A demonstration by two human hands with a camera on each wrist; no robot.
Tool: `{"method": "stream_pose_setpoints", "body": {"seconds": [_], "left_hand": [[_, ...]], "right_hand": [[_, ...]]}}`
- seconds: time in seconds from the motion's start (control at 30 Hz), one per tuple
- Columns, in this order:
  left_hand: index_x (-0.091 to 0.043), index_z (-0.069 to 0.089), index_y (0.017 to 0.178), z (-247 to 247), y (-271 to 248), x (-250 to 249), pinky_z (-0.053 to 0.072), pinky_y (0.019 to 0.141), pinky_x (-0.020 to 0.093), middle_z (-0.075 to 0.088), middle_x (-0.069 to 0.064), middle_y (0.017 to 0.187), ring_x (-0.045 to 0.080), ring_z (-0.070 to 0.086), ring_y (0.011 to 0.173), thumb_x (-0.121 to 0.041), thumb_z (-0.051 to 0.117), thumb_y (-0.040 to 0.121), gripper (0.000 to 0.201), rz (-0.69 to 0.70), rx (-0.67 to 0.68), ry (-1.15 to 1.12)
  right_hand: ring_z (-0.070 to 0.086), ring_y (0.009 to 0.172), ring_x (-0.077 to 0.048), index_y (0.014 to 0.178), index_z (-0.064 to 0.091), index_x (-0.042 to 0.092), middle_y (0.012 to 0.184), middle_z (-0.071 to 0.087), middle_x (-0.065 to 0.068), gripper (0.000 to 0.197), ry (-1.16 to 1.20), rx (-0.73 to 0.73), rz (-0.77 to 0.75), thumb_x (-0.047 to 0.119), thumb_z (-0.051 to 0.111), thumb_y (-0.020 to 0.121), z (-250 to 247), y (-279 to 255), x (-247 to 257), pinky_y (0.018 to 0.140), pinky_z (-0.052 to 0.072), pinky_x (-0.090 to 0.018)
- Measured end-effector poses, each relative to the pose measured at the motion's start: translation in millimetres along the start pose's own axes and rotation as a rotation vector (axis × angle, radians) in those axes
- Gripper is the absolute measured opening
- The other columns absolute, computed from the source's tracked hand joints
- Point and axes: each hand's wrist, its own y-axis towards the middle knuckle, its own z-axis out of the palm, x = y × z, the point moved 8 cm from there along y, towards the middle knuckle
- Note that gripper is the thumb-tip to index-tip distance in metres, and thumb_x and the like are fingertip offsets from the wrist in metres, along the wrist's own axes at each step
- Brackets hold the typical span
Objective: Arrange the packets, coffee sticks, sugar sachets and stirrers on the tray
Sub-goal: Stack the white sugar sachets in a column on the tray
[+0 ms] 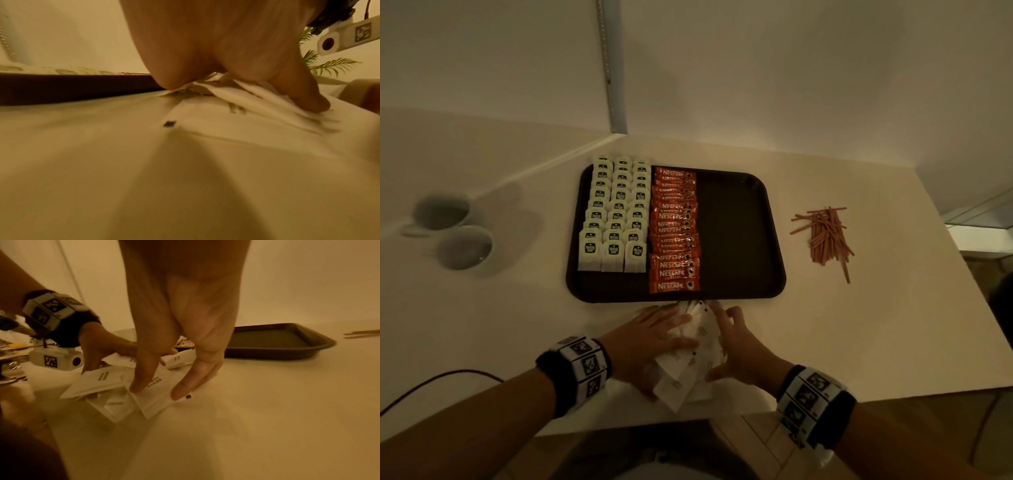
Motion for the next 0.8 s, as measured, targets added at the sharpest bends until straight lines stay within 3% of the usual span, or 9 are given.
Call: {"method": "stream_pose_setpoints", "body": {"seconds": [0.1, 0.2, 0.27, 0.37, 0.47, 0.53, 0.67, 0.8], "left_hand": [[-0.058, 0.004, 0.142, 2.6, -6.5, 6.8, -0.01, 0.116, 0.051, -0.027, -0.002, 0.155, 0.026, -0.028, 0.141, -0.067, 0.066, 0.07, 0.095, 0.005, -0.024, -0.001], [-0.062, 0.003, 0.139, 4.0, -6.2, 7.2, -0.008, 0.117, 0.05, -0.02, -0.002, 0.157, 0.026, -0.023, 0.143, -0.067, 0.066, 0.07, 0.094, 0.026, -0.047, -0.021], [-0.057, 0.008, 0.142, 3.7, -5.8, 7.4, -0.004, 0.119, 0.05, -0.013, -0.003, 0.158, 0.021, -0.02, 0.143, -0.066, 0.069, 0.069, 0.096, 0.025, -0.077, -0.066], [-0.042, 0.019, 0.145, 0.0, -11.9, 10.5, 0.002, 0.12, 0.046, -0.005, -0.004, 0.158, 0.012, -0.021, 0.14, -0.062, 0.072, 0.069, 0.095, -0.036, -0.122, -0.167], [-0.046, 0.022, 0.144, -2.2, -18.4, 3.7, -0.012, 0.113, 0.041, 0.001, 0.001, 0.158, 0.023, -0.015, 0.143, -0.06, 0.062, 0.079, 0.078, -0.015, -0.126, -0.018], [-0.048, 0.023, 0.143, -3.9, -20.3, -0.3, -0.015, 0.108, 0.039, 0.009, 0.006, 0.157, 0.029, -0.005, 0.145, -0.061, 0.055, 0.084, 0.069, 0.017, -0.14, 0.08], [-0.048, 0.021, 0.144, 2.2, -22.2, 6.1, -0.006, 0.113, 0.039, 0.01, 0.005, 0.156, 0.028, -0.002, 0.144, -0.062, 0.05, 0.087, 0.066, -0.036, -0.072, 0.078], [-0.046, 0.025, 0.144, -0.4, -27.0, 6.2, 0.0, 0.116, 0.041, 0.011, 0.003, 0.156, 0.027, 0.0, 0.144, -0.06, 0.053, 0.086, 0.065, -0.049, -0.079, 0.019]], "right_hand": [[0.034, 0.132, -0.026, 0.148, 0.005, 0.028, 0.147, 0.013, -0.003, 0.118, -0.299, -0.051, -0.088, 0.037, 0.085, 0.061, -0.8, 6.0, 16.9, 0.104, 0.043, -0.036], [0.014, 0.14, -0.028, 0.149, 0.001, 0.028, 0.154, 0.009, -0.002, 0.119, -0.639, -0.019, -0.205, 0.051, 0.079, 0.063, 2.6, 13.6, 29.5, 0.114, 0.02, -0.042], [0.011, 0.14, -0.029, 0.149, -0.001, 0.027, 0.156, 0.008, -0.001, 0.12, -0.731, 0.004, -0.262, 0.052, 0.078, 0.063, 3.6, 17.5, 36.7, 0.114, 0.016, -0.044], [0.017, 0.137, -0.029, 0.15, 0.001, 0.024, 0.155, 0.01, -0.001, 0.12, -0.825, 0.023, -0.296, 0.053, 0.078, 0.062, 4.8, 21.3, 40.8, 0.112, 0.021, -0.044], [0.022, 0.133, -0.03, 0.15, 0.001, 0.025, 0.152, 0.013, -0.005, 0.12, -0.897, 0.027, -0.307, 0.053, 0.079, 0.062, 4.2, 21.2, 40.1, 0.11, 0.024, -0.045], [0.024, 0.131, -0.031, 0.149, 0.0, 0.025, 0.15, 0.015, -0.007, 0.123, -0.951, 0.043, -0.32, 0.052, 0.08, 0.06, 4.9, 21.8, 41.1, 0.109, 0.025, -0.045], [0.032, 0.122, -0.026, 0.147, 0.012, 0.021, 0.142, 0.025, -0.005, 0.123, -0.979, 0.063, -0.332, 0.051, 0.085, 0.052, 4.0, 31.4, 47.8, 0.103, 0.034, -0.04], [0.038, 0.122, -0.025, 0.143, 0.025, 0.021, 0.144, 0.025, -0.005, 0.108, -0.814, 0.103, -0.268, 0.037, 0.087, 0.055, -2.7, 32.5, 43.5, 0.099, 0.044, -0.037]]}}
